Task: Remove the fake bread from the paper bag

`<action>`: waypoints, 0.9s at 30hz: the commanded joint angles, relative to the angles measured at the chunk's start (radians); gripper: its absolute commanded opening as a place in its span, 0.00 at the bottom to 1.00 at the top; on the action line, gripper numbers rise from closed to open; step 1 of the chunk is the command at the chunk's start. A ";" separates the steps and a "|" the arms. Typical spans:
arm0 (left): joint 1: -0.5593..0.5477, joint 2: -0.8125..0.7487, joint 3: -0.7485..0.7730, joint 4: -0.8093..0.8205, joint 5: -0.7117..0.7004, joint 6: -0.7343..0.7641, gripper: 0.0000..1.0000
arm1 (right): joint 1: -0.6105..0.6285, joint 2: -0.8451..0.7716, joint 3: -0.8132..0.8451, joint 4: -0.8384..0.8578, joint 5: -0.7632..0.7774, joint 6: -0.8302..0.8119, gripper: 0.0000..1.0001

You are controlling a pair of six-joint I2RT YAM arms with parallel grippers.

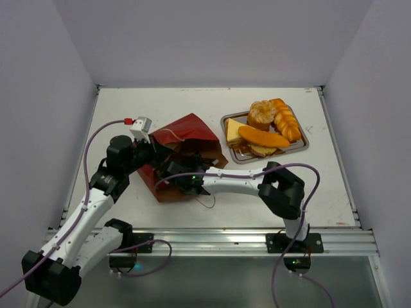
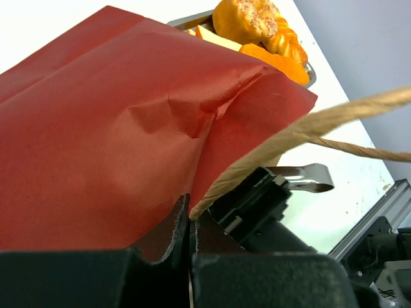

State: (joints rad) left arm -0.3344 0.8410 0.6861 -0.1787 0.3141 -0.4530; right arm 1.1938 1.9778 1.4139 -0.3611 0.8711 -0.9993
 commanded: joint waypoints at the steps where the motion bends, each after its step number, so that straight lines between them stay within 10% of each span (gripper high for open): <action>1: -0.005 0.021 -0.013 0.076 -0.010 0.000 0.00 | -0.007 -0.077 -0.041 -0.041 -0.032 0.016 0.00; 27: -0.005 0.061 -0.040 0.110 -0.041 0.017 0.00 | -0.011 -0.335 -0.223 -0.125 -0.076 0.120 0.00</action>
State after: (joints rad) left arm -0.3351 0.8974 0.6563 -0.1139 0.2913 -0.4526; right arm 1.1896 1.7233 1.2053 -0.4717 0.7895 -0.9089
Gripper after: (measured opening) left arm 0.013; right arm 0.172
